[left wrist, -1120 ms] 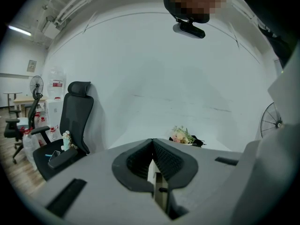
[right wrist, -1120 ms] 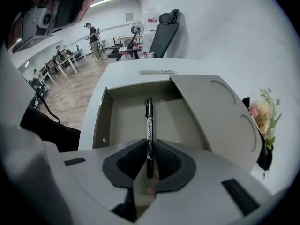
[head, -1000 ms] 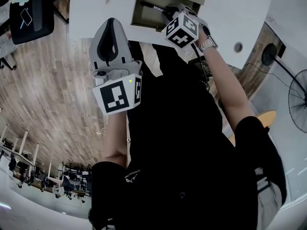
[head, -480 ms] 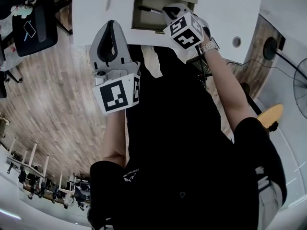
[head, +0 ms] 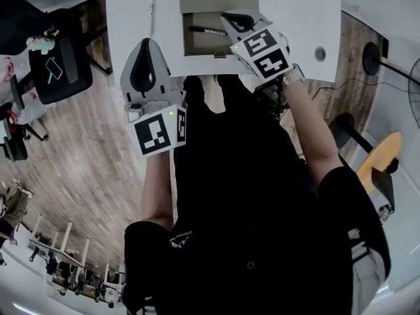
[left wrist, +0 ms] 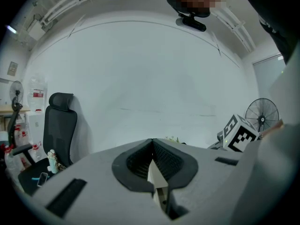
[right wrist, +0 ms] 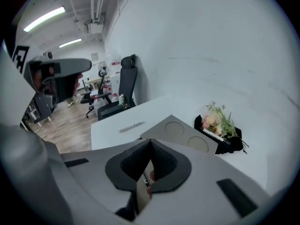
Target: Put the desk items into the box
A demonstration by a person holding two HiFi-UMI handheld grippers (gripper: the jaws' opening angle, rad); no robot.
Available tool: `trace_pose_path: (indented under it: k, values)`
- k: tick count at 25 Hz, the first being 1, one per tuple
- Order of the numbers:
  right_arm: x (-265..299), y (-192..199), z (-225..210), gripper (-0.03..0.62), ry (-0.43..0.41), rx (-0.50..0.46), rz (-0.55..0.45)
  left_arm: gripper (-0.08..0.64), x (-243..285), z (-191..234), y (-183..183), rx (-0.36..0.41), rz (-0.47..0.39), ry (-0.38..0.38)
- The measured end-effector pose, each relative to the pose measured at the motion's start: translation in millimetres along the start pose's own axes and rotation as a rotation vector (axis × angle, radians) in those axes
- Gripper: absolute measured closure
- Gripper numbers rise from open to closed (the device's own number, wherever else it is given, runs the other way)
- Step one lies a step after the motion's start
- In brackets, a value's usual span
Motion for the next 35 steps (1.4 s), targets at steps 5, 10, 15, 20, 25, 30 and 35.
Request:
trace_pose_path:
  k: [5, 10, 15, 20, 25, 30, 35]
  values:
    - [-41.2, -38.7, -10.2, 0.594, 0.075, 0.134, -0.141, 0.552, -5.7, 1.6, -11.9, -0.004, -0.016, 0.025]
    - [-85.4, -71.1, -14.7, 0.594, 0.158, 0.215, -0.273, 0.552, -9.6, -5.2, -27.2, 0.013, -0.040, 0.093]
    - [-115.6, -91.4, -10.9, 0.594, 0.234, 0.223, -0.361, 0.552, -11.0, -10.7, -44.0, 0.033, -0.077, 0.163]
    - [-142.5, -102.2, 2.8, 0.594, 0.295, 0.242, -0.432, 0.552, -21.9, -14.1, -58.4, 0.028, -0.104, 0.219]
    - [-166.7, -105.4, 18.4, 0.594, 0.353, 0.254, -0.495, 0.552, -34.3, -17.1, -62.2, 0.031, -0.114, 0.266]
    - [-187.5, -103.7, 32.3, 0.594, 0.391, 0.242, -0.519, 0.552, -44.2, -19.0, -62.2, 0.035, -0.120, 0.289]
    - [-201.3, -104.1, 39.2, 0.594, 0.419, 0.253, -0.550, 0.552, -47.0, -24.2, -63.7, 0.042, -0.127, 0.312]
Point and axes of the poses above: the fingertips, and each gripper's own axes: x forward along the fingers, z to its left, y out of its underside, the point moved 2 cm from there along -x, backward along the fingers, and after that the axes turned 8 degrees about -z, right-handed, at the moved point
